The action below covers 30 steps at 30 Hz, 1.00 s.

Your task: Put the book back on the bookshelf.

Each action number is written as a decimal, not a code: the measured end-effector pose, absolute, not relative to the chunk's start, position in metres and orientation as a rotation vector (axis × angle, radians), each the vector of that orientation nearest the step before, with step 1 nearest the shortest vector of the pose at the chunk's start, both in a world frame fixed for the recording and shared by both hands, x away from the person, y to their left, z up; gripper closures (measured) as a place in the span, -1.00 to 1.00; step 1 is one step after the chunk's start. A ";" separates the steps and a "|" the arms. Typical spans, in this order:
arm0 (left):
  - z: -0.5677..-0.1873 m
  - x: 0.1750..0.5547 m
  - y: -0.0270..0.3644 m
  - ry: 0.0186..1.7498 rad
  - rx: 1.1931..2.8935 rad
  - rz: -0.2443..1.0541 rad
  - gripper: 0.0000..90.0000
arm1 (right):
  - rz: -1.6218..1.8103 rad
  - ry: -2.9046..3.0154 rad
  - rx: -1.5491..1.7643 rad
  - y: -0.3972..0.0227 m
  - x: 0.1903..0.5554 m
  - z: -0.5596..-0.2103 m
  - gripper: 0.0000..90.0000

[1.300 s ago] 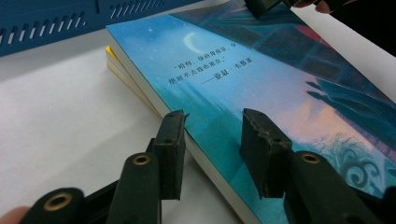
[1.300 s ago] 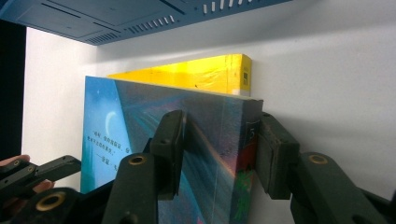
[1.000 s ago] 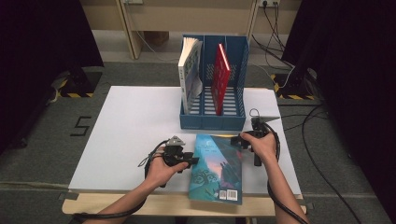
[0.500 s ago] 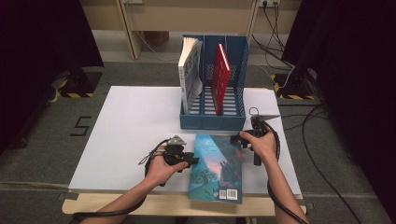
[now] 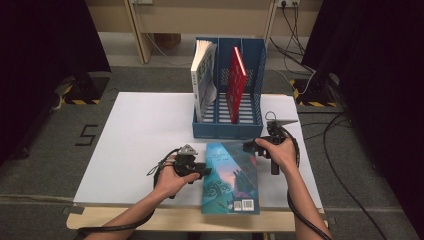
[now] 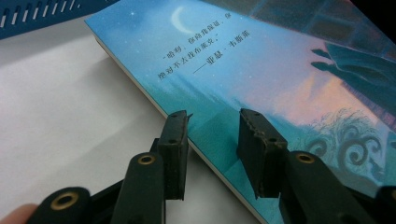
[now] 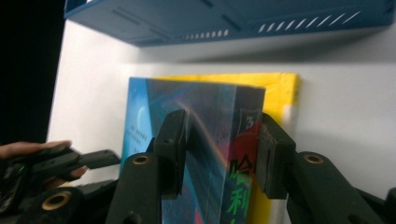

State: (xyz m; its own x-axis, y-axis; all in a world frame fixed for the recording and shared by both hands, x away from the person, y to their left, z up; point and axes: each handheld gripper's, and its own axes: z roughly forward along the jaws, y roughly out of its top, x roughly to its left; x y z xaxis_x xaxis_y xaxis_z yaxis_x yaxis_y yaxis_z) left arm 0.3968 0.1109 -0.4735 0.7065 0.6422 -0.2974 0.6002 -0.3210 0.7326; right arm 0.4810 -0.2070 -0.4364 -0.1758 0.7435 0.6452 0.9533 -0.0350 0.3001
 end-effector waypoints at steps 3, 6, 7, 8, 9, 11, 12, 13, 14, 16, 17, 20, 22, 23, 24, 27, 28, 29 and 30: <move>-0.473 0.396 0.110 0.948 2.014 0.068 0.40 | -1.019 -1.945 -1.793 -0.207 0.482 -0.439 0.31; -0.473 0.395 0.110 0.945 2.013 0.078 0.40 | -1.012 -1.937 -1.803 -0.208 0.483 -0.442 0.33; -0.474 0.395 0.111 0.944 2.010 0.072 0.40 | -1.021 -1.913 -1.812 -0.209 0.482 -0.443 0.36; -0.474 0.395 0.111 0.946 2.002 0.072 0.40 | -1.024 -1.903 -1.811 -0.210 0.483 -0.444 0.39; -0.474 0.395 0.112 0.949 1.999 0.067 0.40 | -1.029 -1.880 -1.816 -0.211 0.483 -0.443 0.42; -0.475 0.395 0.114 0.956 1.985 0.063 0.42 | -1.044 -1.854 -1.815 -0.213 0.482 -0.444 0.46; -0.475 0.396 0.114 0.960 1.978 0.057 0.44 | -1.041 -1.854 -1.818 -0.213 0.482 -0.444 0.46; -0.475 0.396 0.116 0.964 1.976 0.064 0.44 | -1.037 -1.857 -1.820 -0.213 0.482 -0.444 0.46; -0.474 0.397 0.118 0.968 1.972 0.071 0.45 | -1.028 -1.856 -1.824 -0.213 0.482 -0.444 0.46; -0.472 0.399 0.123 0.998 1.955 0.082 0.49 | -1.026 -1.864 -1.828 -0.212 0.483 -0.446 0.46; -0.472 0.400 0.126 1.012 1.960 0.098 0.52 | -1.021 -1.864 -1.827 -0.213 0.483 -0.446 0.46; -0.473 0.402 0.132 1.035 1.994 0.112 0.59 | -1.017 -1.860 -1.828 -0.212 0.483 -0.446 0.45; -0.475 0.402 0.131 1.037 2.024 0.124 0.63 | -1.010 -1.870 -1.831 -0.212 0.483 -0.445 0.45; -0.477 0.402 0.130 1.041 2.032 0.117 0.65 | -1.007 -1.871 -1.830 -0.212 0.483 -0.445 0.45; -0.478 0.402 0.129 1.040 2.034 0.110 0.65 | -1.008 -1.871 -1.832 -0.211 0.483 -0.445 0.45; -0.480 0.403 0.124 1.040 2.041 0.115 0.67 | -1.002 -1.872 -1.835 -0.210 0.482 -0.444 0.45; -0.480 0.403 0.124 1.040 2.041 0.115 0.70 | -1.007 -1.871 -1.835 -0.209 0.482 -0.444 0.45; -0.479 0.404 0.122 1.040 2.045 0.138 0.70 | -1.007 -1.868 -1.839 -0.209 0.482 -0.444 0.44; -0.478 0.405 0.122 1.039 2.044 0.137 0.71 | -1.002 -1.874 -1.839 -0.209 0.482 -0.443 0.44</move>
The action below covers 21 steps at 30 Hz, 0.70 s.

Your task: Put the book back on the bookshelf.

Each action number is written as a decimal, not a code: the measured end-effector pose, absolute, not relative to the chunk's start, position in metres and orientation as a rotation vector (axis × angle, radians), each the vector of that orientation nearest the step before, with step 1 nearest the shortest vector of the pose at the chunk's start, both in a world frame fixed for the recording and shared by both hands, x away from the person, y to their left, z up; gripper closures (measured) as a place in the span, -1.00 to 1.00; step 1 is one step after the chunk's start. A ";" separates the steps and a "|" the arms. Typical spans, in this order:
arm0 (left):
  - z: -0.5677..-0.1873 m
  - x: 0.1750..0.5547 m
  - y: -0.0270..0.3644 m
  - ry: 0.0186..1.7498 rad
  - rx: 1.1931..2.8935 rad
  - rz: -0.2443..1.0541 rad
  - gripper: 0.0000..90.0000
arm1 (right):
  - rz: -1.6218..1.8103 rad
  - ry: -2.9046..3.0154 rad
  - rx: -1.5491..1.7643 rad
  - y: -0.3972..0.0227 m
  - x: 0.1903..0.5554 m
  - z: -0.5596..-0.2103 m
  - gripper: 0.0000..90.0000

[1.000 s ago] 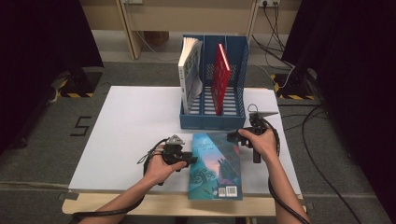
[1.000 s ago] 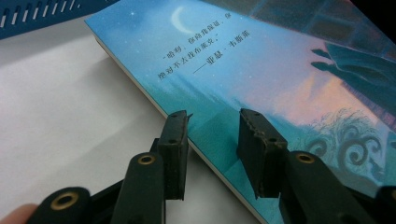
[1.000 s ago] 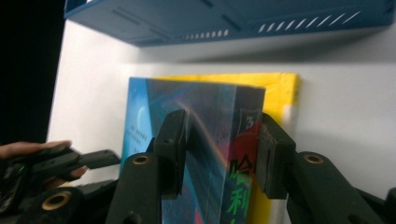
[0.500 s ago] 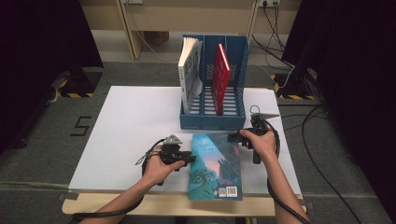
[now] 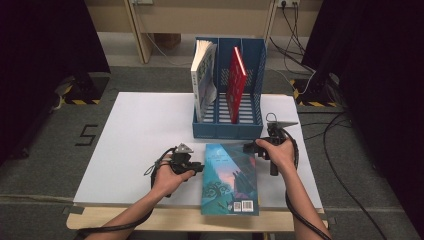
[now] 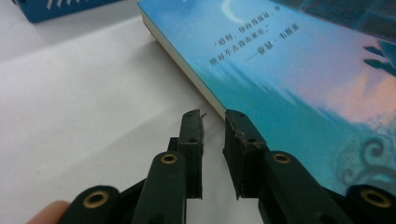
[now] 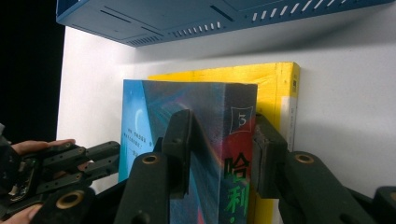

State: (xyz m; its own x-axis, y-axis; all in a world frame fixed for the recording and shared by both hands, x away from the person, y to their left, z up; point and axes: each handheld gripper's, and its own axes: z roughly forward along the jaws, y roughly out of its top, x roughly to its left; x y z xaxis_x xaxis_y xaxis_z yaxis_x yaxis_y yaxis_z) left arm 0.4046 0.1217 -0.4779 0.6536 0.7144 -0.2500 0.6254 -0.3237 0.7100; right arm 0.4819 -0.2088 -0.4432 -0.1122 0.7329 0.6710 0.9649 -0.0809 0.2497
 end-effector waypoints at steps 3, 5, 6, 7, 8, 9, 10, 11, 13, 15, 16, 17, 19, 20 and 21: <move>-0.476 0.405 0.119 1.033 2.055 0.141 0.77 | -0.998 -1.872 -1.843 -0.208 0.482 -0.442 0.44; -0.476 0.404 0.117 1.027 2.072 0.160 0.80 | -1.000 -1.875 -1.845 -0.207 0.482 -0.441 0.44; -0.476 0.404 0.117 1.022 2.077 0.164 0.81 | -1.000 -1.881 -1.841 -0.207 0.482 -0.440 0.44; -0.476 0.404 0.117 1.019 2.081 0.166 0.81 | -0.993 -1.885 -1.840 -0.207 0.482 -0.439 0.43; -0.476 0.404 0.117 1.018 2.082 0.166 0.81 | -1.006 -1.894 -1.839 -0.207 0.481 -0.439 0.43; -0.476 0.404 0.117 1.018 2.082 0.166 0.81 | -1.006 -1.894 -1.839 -0.207 0.481 -0.439 0.43; -0.476 0.405 0.117 1.017 2.083 0.163 0.81 | -1.009 -1.897 -1.835 -0.206 0.481 -0.438 0.43; -0.476 0.405 0.117 1.017 2.083 0.163 0.80 | -1.008 -1.897 -1.837 -0.206 0.481 -0.438 0.43; -0.476 0.405 0.118 1.022 2.088 0.188 0.80 | -1.001 -1.885 -1.839 -0.205 0.482 -0.438 0.43; -0.476 0.405 0.118 1.027 2.088 0.187 0.81 | -1.001 -1.892 -1.836 -0.205 0.482 -0.439 0.43; -0.476 0.405 0.120 1.034 2.090 0.193 0.82 | -1.004 -1.887 -1.835 -0.204 0.482 -0.440 0.43; -0.477 0.405 0.121 1.039 2.091 0.191 0.83 | -1.000 -1.883 -1.833 -0.204 0.482 -0.440 0.43; -0.478 0.405 0.122 1.046 2.092 0.183 0.86 | -0.996 -1.883 -1.831 -0.204 0.483 -0.441 0.43; -0.479 0.405 0.122 1.050 2.091 0.175 0.87 | -0.997 -1.884 -1.831 -0.204 0.483 -0.442 0.43; -0.479 0.405 0.122 1.050 2.091 0.175 0.88 | -0.996 -1.885 -1.831 -0.204 0.483 -0.442 0.43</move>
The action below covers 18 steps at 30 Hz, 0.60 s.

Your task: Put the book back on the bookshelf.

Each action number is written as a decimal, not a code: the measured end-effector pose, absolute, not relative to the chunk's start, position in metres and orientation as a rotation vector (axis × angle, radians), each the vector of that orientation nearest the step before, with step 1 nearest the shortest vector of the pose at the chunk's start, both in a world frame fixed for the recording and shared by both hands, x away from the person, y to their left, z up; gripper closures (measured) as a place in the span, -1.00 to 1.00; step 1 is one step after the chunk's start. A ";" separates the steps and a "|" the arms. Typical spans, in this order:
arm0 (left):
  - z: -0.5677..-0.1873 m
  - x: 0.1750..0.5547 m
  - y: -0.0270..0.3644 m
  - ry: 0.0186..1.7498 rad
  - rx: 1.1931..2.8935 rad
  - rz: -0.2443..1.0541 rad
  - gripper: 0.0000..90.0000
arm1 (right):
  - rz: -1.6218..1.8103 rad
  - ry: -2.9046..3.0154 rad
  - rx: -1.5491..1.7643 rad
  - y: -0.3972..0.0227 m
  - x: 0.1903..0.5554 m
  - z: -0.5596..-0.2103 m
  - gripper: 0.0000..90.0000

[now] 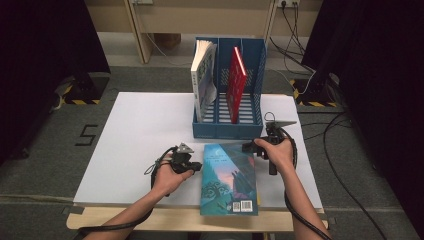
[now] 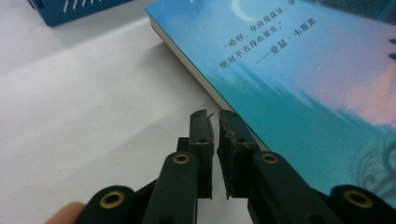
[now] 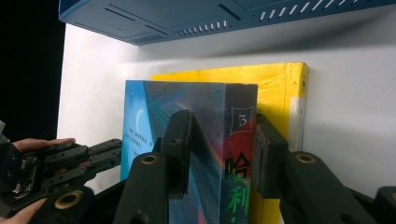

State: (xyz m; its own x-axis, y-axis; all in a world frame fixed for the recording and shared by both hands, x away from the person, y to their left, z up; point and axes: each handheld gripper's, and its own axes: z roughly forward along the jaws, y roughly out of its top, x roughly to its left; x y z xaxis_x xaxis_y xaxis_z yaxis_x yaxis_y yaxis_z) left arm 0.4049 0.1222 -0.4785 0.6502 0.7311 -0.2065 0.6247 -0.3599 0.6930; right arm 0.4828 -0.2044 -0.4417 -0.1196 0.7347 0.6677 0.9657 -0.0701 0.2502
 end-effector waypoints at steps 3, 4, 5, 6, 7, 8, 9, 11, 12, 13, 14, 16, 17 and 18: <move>-0.480 0.403 0.120 1.045 2.108 0.155 0.91 | -0.998 -1.884 -1.835 -0.204 0.482 -0.441 0.43; -0.482 0.403 0.119 1.044 2.115 0.152 0.91 | -0.996 -1.885 -1.836 -0.204 0.482 -0.441 0.43; -0.483 0.402 0.119 1.046 2.116 0.150 0.92 | -0.991 -1.883 -1.837 -0.204 0.482 -0.441 0.43; -0.484 0.402 0.119 1.045 2.113 0.139 0.92 | -0.993 -1.884 -1.839 -0.203 0.482 -0.441 0.43; -0.484 0.402 0.119 1.052 2.101 0.115 0.93 | -0.992 -1.884 -1.837 -0.203 0.482 -0.440 0.43; -0.484 0.402 0.119 1.057 2.093 0.114 0.94 | -0.991 -1.885 -1.838 -0.203 0.482 -0.440 0.43; -0.484 0.402 0.119 1.059 2.087 0.113 0.94 | -0.990 -1.885 -1.839 -0.203 0.482 -0.441 0.43; -0.485 0.403 0.119 1.069 2.083 0.101 0.95 | -0.991 -1.882 -1.840 -0.203 0.482 -0.441 0.42; -0.485 0.403 0.119 1.077 2.078 0.097 0.96 | -0.993 -1.882 -1.843 -0.203 0.482 -0.441 0.42; -0.485 0.403 0.118 1.087 2.073 0.090 0.96 | -0.995 -1.887 -1.842 -0.203 0.482 -0.441 0.42; -0.485 0.403 0.118 1.087 2.073 0.090 0.97 | -0.995 -1.887 -1.842 -0.203 0.482 -0.441 0.42; -0.484 0.402 0.117 1.101 2.080 0.089 0.98 | -0.992 -1.893 -1.839 -0.203 0.482 -0.440 0.40; -0.484 0.402 0.117 1.101 2.080 0.089 0.99 | -0.992 -1.893 -1.839 -0.203 0.482 -0.440 0.40; -0.484 0.402 0.115 1.117 2.080 0.093 0.99 | -0.995 -1.900 -1.834 -0.202 0.481 -0.439 0.39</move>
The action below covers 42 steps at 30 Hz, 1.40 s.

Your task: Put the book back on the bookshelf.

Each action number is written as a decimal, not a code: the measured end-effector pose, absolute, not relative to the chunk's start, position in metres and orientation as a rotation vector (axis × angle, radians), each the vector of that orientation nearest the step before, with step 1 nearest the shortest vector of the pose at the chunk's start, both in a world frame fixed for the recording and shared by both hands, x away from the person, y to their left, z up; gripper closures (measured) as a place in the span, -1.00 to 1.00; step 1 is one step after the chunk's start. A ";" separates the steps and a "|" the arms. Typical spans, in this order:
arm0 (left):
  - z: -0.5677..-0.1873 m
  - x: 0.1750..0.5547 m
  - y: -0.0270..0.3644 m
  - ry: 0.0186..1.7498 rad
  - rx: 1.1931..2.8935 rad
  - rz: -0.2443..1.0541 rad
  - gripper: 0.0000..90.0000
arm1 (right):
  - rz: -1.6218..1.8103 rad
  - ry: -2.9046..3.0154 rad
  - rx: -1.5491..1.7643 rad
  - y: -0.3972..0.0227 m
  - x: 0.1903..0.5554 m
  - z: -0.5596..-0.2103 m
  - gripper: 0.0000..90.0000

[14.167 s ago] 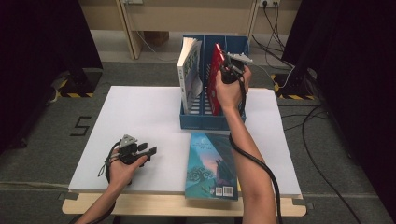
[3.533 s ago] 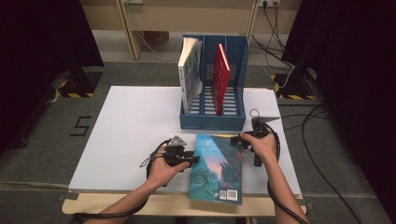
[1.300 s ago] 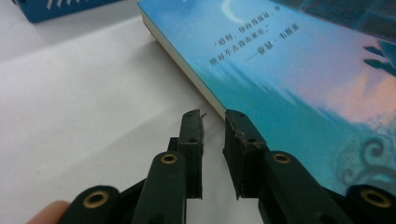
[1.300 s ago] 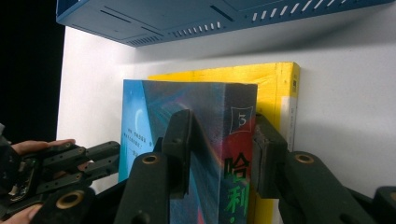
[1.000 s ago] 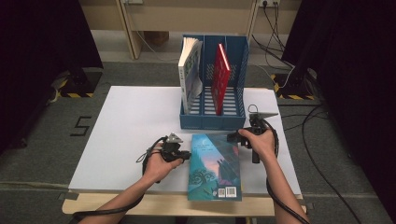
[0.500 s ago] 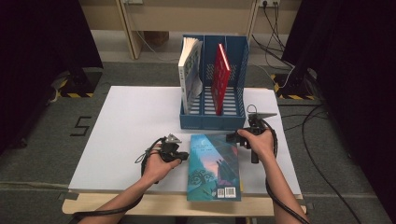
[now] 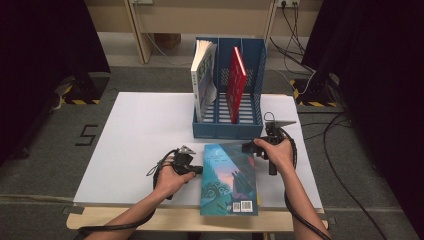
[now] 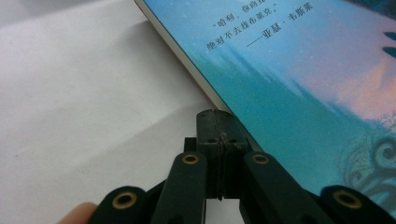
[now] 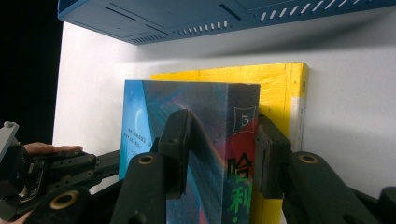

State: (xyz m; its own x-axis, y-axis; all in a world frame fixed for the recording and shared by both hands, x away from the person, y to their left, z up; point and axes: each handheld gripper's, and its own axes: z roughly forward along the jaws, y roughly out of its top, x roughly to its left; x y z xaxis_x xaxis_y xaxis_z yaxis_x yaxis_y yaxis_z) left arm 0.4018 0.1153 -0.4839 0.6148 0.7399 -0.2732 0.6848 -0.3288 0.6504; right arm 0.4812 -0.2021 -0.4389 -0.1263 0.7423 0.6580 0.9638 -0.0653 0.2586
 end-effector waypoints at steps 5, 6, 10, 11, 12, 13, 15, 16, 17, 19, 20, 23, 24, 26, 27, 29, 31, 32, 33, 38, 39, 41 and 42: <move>-0.484 0.401 0.115 1.141 2.066 0.088 1.00 | -0.983 -1.926 -1.830 -0.200 0.481 -0.437 0.35; -0.484 0.401 0.115 1.141 2.066 0.088 1.00 | -0.983 -1.926 -1.830 -0.200 0.481 -0.437 0.35; -0.484 0.400 0.113 1.151 2.062 0.095 1.00 | -0.997 -1.929 -1.824 -0.200 0.480 -0.439 0.34; -0.484 0.400 0.113 1.153 2.062 0.096 1.00 | -0.996 -1.932 -1.824 -0.200 0.480 -0.439 0.33; -0.484 0.400 0.113 1.150 2.062 0.097 1.00 | -0.994 -1.931 -1.821 -0.200 0.480 -0.439 0.33; -0.484 0.400 0.113 1.150 2.062 0.097 1.00 | -0.994 -1.931 -1.821 -0.200 0.480 -0.439 0.33; -0.484 0.400 0.113 1.145 2.064 0.098 1.00 | -0.992 -1.931 -1.819 -0.201 0.481 -0.440 0.33; -0.484 0.400 0.113 1.145 2.062 0.101 1.00 | -0.992 -1.931 -1.816 -0.201 0.481 -0.442 0.32; -0.484 0.400 0.113 1.143 2.062 0.101 1.00 | -0.989 -1.926 -1.817 -0.202 0.481 -0.442 0.32; -0.484 0.400 0.113 1.139 2.069 0.108 1.00 | -0.984 -1.911 -1.820 -0.202 0.481 -0.442 0.31; -0.484 0.400 0.112 1.141 2.071 0.113 1.00 | -0.985 -1.909 -1.818 -0.202 0.481 -0.443 0.31; -0.485 0.401 0.112 1.143 2.075 0.115 1.00 | -1.010 -1.928 -1.803 -0.202 0.481 -0.441 0.33; -0.485 0.400 0.111 1.145 2.074 0.115 1.00 | -1.015 -1.923 -1.799 -0.202 0.481 -0.440 0.35; -0.486 0.400 0.111 1.145 2.075 0.118 1.00 | -1.028 -1.921 -1.790 -0.202 0.481 -0.439 0.36; -0.486 0.400 0.111 1.147 2.075 0.118 1.00 | -1.024 -1.935 -1.780 -0.201 0.481 -0.436 0.36; -0.486 0.400 0.111 1.147 2.075 0.117 1.00 | -1.037 -1.935 -1.776 -0.200 0.482 -0.435 0.36; -0.486 0.400 0.111 1.147 2.075 0.116 1.00 | -1.037 -1.945 -1.770 -0.200 0.482 -0.436 0.36; -0.486 0.400 0.111 1.146 2.076 0.117 1.00 | -1.037 -1.941 -1.772 -0.200 0.483 -0.436 0.36; -0.486 0.400 0.111 1.145 2.076 0.122 1.00 | -1.023 -1.942 -1.771 -0.200 0.483 -0.437 0.34; -0.486 0.400 0.111 1.145 2.080 0.131 1.00 | -1.029 -1.932 -1.767 -0.201 0.484 -0.440 0.33; -0.486 0.400 0.110 1.145 2.082 0.131 1.00 | -1.021 -1.922 -1.761 -0.202 0.485 -0.441 0.33; -0.486 0.400 0.110 1.142 2.085 0.133 1.00 | -1.013 -1.908 -1.761 -0.202 0.486 -0.441 0.33; -0.486 0.400 0.110 1.142 2.085 0.134 1.00 | -1.011 -1.912 -1.756 -0.202 0.486 -0.442 0.33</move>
